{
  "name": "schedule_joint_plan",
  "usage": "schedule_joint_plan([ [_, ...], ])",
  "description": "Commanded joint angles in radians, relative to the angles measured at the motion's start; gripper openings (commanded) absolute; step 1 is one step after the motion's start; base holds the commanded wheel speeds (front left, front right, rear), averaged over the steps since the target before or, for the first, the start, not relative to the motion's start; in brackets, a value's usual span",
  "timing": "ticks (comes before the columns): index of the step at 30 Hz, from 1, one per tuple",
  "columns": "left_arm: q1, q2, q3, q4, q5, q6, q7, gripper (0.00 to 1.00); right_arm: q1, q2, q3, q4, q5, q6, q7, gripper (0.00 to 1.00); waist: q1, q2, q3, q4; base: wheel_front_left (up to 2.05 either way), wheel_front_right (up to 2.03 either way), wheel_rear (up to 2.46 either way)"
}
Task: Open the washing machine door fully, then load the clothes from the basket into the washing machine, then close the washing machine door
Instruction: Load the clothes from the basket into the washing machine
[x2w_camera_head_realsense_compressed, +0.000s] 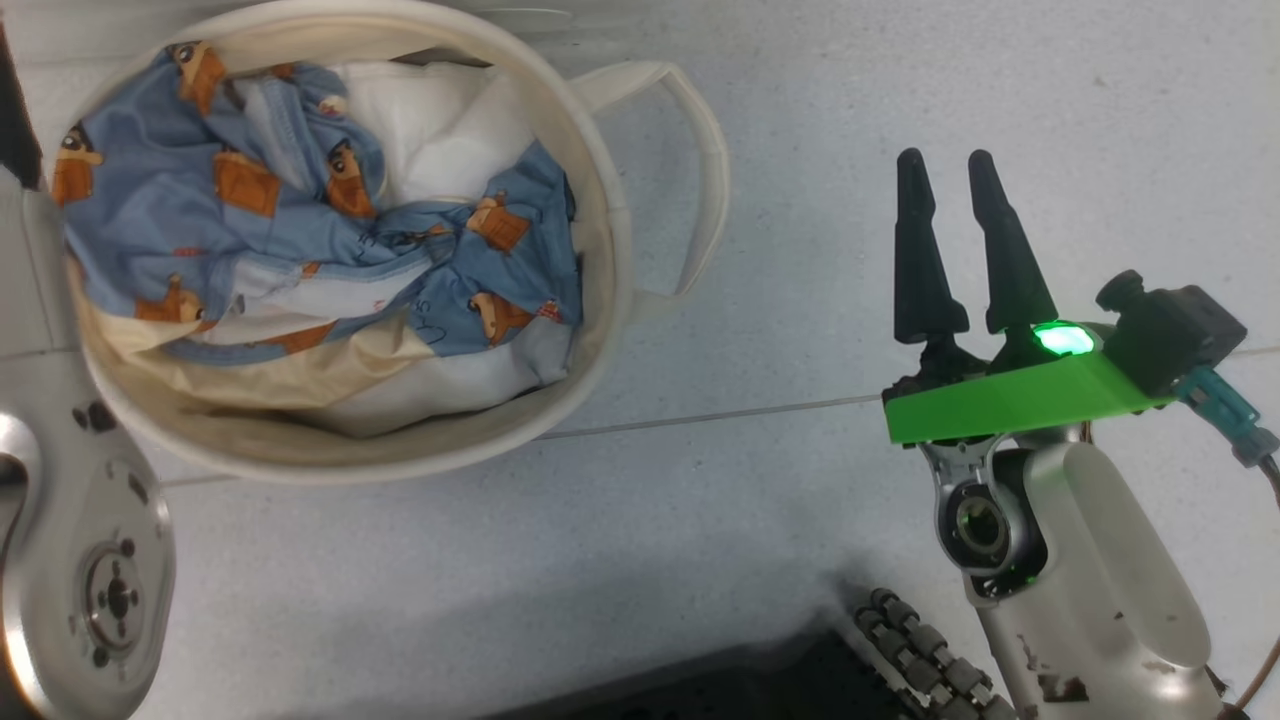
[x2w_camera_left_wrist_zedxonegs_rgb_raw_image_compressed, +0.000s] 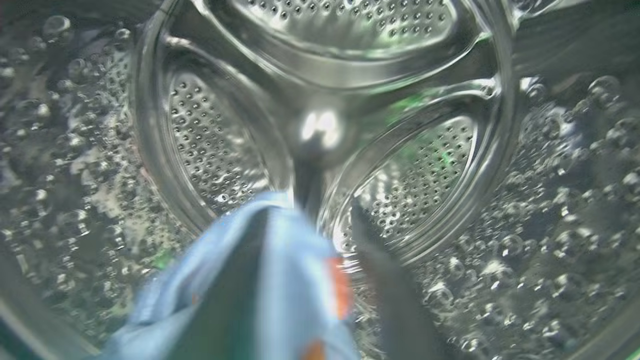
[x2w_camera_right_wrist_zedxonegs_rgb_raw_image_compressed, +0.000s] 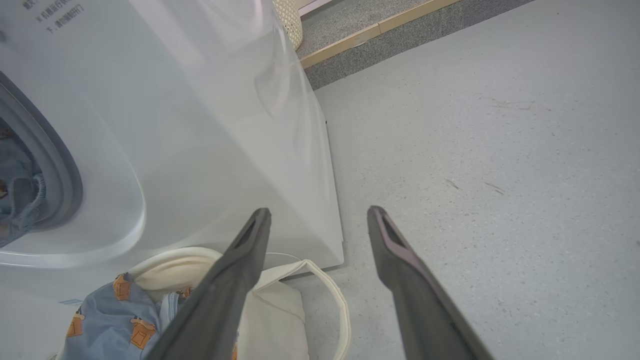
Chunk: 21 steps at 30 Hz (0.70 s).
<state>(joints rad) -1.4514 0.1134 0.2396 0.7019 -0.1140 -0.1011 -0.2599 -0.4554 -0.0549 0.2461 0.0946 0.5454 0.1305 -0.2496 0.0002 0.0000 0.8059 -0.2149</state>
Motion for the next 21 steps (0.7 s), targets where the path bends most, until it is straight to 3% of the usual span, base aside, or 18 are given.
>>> schedule_joint_plan([
  [1, -0.015, 0.039, -0.003, -0.041, 0.014, 0.006, -0.002, 1.0, 0.013, 0.005, 0.017, -0.027, -0.012, 0.0, -0.012, 1.0, -0.0002, 0.0, 0.002, 0.009, 0.0, 0.0, 0.0],
  [10, 0.09, 0.009, -0.013, -0.069, 0.035, -0.006, -0.002, 1.0, 0.011, 0.005, 0.02, -0.011, -0.044, 0.0, -0.012, 1.0, -0.0002, 0.0, -0.049, 0.047, 0.0, 0.0, 0.0],
  [21, 0.317, -0.029, -0.03, -0.078, 0.042, -0.018, -0.002, 1.0, 0.029, 0.005, 0.034, 0.025, -0.077, 0.0, -0.012, 1.0, -0.0002, 0.0, -0.193, 0.101, 0.0, 0.0, 0.0],
])
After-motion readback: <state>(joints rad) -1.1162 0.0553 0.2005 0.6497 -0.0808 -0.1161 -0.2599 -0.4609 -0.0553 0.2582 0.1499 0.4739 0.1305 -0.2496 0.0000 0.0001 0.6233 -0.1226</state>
